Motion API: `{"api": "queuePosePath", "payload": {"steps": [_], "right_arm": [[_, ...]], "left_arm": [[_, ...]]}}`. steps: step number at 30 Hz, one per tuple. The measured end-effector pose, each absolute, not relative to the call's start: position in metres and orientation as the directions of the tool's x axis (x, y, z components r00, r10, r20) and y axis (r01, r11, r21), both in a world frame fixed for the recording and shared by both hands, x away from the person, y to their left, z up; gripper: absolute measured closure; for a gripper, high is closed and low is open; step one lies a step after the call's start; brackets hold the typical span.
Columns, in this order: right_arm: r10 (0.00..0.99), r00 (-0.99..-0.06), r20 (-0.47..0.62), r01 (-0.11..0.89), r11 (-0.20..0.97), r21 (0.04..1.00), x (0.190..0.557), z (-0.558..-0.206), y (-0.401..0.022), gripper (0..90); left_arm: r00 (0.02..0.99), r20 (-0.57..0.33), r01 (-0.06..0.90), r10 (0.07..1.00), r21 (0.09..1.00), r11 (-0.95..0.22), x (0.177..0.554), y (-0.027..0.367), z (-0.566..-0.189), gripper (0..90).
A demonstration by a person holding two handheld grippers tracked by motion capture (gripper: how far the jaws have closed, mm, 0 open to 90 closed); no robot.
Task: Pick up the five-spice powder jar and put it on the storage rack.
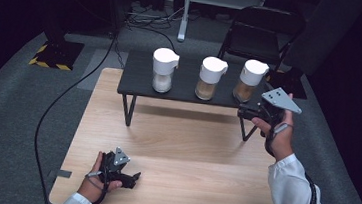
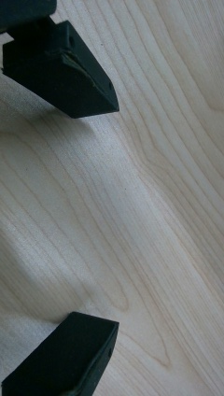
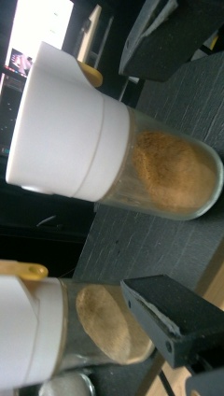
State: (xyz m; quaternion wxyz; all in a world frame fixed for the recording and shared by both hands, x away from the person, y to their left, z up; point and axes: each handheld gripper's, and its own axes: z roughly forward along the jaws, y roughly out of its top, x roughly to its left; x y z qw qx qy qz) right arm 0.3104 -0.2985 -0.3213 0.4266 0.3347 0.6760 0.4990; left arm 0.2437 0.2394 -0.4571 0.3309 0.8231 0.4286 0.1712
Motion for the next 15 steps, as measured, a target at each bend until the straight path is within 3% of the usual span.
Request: {"api": "queuePosePath", "payload": {"steps": [15], "right_arm": [[0.844, -0.467, -0.263, -0.001, 0.297, 0.955, 0.284, -0.339, -0.31, 0.3]], "left_arm": [[0.574, -0.002, 0.593, 0.819, 0.69, -0.415, 0.243, 0.24, -0.457, 0.2]]}}
